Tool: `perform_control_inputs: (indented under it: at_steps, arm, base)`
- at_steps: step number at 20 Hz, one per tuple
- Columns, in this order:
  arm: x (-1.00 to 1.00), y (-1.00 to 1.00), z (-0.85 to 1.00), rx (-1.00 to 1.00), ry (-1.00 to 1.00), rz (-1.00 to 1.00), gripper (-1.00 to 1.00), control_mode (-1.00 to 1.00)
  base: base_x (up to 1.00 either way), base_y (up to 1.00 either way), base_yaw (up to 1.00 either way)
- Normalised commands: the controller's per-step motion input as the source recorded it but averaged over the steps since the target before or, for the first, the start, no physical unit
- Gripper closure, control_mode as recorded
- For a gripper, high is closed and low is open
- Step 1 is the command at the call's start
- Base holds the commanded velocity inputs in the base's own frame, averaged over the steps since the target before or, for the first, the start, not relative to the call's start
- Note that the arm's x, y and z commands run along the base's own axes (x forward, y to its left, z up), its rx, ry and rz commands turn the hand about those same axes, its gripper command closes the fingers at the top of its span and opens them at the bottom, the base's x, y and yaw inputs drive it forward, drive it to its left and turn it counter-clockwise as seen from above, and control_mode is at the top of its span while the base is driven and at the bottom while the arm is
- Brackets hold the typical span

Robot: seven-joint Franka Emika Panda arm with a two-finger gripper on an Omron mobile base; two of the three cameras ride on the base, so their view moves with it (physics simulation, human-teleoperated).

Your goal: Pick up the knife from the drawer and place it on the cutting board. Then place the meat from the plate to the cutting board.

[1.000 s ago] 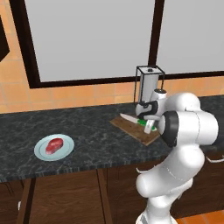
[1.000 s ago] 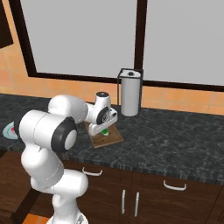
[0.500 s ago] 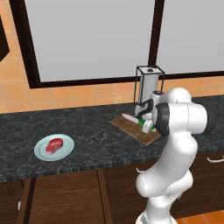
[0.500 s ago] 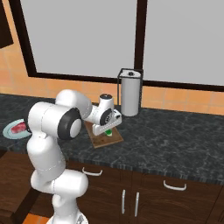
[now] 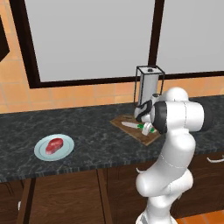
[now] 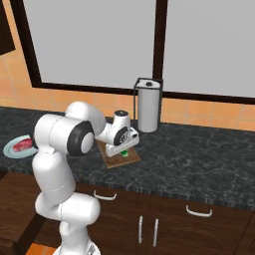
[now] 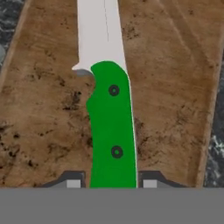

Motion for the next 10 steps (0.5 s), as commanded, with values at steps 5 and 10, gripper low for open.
perform_control_inputs:
  at_steps: [5,10]
  arm:
    - [0.03,0.00,0.22,0.00,0.00,0.00,-1.00,-1.00]
    - [-0.26,0.04,0.77,0.00,-0.04,0.00,-1.00,-1.00]
  base:
    - [0.00,0.00,0.00]
    - [0.00,0.00,0.00]
